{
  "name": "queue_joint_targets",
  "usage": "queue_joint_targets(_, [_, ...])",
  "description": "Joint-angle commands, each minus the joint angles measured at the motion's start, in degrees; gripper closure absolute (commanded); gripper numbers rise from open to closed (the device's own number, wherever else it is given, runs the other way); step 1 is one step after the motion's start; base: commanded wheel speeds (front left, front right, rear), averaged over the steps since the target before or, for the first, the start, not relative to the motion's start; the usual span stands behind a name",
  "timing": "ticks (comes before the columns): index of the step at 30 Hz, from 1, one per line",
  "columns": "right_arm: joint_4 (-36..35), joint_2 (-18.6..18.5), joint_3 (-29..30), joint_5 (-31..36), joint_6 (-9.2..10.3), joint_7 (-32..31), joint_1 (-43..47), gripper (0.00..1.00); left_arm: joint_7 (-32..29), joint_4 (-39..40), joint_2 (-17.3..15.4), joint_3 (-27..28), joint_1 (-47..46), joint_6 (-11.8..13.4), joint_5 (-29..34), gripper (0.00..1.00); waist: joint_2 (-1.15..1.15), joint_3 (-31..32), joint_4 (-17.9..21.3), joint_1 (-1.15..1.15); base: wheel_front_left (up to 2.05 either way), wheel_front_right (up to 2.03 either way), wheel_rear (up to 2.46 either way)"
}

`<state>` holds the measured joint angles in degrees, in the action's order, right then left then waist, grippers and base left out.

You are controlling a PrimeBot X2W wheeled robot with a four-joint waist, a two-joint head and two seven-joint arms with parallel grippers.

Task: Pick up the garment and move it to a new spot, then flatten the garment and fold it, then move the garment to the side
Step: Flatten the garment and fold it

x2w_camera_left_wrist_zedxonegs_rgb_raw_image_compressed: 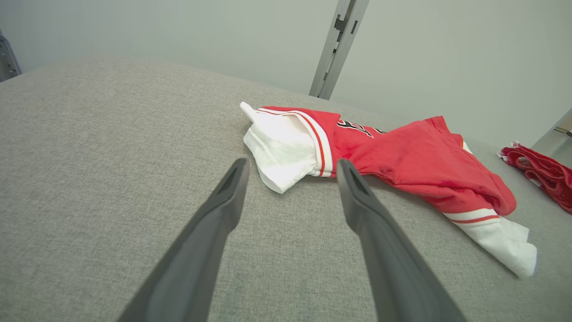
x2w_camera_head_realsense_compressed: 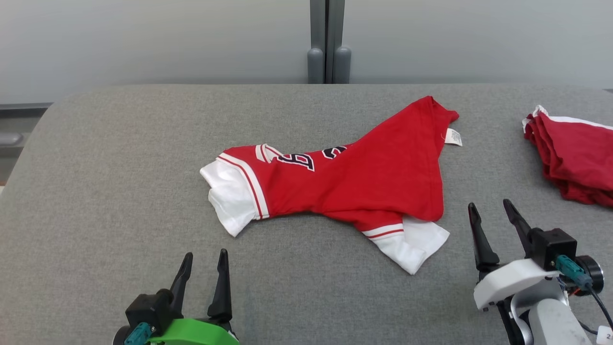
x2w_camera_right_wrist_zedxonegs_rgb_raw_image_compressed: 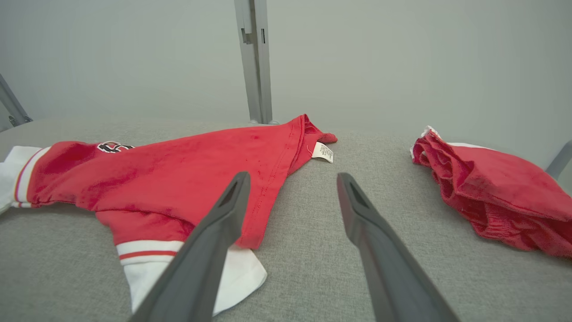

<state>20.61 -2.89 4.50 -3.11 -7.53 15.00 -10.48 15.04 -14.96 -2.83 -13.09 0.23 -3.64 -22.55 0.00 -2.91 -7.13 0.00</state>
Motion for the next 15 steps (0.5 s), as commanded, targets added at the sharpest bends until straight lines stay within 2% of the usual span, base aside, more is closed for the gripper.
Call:
queue_joint_targets(1, [-0.60, -0.10, -0.60, -2.25, 0.09, 0.23, 1.89, 0.00, 0.18, -0.10, -0.13, 0.50, 0.88, -0.41, 0.66, 0.00, 0.00, 1.91, 1.16, 0.00, 0.00, 0.00, 0.00])
queue_joint_targets(6, [-1.69, -0.13, -2.37, -6.73, 0.09, 0.24, 5.68, 0.00, 0.18, 0.03, -0.13, 1.56, 2.00, -0.62, 0.68, 0.00, 0.00, 2.61, 1.48, 0.00, 0.00, 0.00, 0.00])
queue_joint_targets(15, [-2.66, -0.11, -2.88, -5.81, 0.09, 0.24, 4.86, 0.00, 0.18, -0.20, -0.13, 1.36, -0.21, -0.96, 2.15, 0.00, 0.00, 1.36, 2.12, 0.00, 0.00, 0.00, 0.00])
